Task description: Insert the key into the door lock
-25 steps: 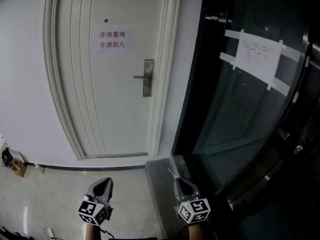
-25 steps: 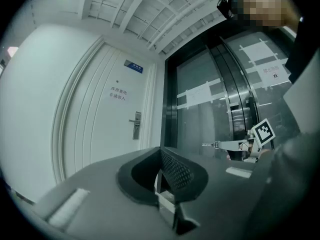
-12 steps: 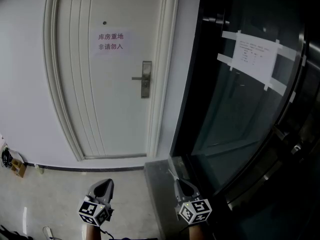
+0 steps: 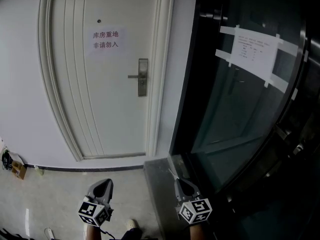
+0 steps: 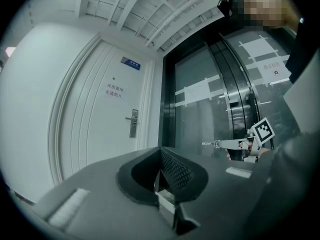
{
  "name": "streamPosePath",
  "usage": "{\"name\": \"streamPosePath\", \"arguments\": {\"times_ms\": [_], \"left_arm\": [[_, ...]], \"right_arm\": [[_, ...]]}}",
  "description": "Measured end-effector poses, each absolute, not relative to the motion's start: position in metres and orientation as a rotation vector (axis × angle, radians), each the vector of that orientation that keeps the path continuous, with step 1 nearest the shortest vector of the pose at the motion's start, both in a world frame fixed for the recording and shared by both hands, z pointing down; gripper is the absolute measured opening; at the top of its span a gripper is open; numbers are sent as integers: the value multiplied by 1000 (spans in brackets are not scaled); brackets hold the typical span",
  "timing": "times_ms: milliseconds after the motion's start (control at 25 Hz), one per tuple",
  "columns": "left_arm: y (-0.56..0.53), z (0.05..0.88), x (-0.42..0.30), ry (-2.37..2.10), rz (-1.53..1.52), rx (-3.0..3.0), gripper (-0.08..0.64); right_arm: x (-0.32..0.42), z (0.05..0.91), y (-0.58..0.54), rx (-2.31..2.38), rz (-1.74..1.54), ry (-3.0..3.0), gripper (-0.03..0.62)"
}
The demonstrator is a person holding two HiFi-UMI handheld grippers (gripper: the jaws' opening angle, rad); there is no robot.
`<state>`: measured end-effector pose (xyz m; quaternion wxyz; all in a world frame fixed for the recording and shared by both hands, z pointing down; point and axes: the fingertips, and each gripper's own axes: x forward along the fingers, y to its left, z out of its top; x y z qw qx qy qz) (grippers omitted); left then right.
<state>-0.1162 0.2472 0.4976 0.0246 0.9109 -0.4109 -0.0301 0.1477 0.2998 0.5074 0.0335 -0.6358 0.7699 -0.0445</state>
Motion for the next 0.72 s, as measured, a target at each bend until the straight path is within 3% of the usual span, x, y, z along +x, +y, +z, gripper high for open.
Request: {"name": "streamPosePath", "arguments": {"times_ms": [720], "left_arm": [[108, 497, -82, -1154, -70, 2865, 3]], "right_arm": [[167, 509, 171, -2003, -155, 2315, 11]]}}
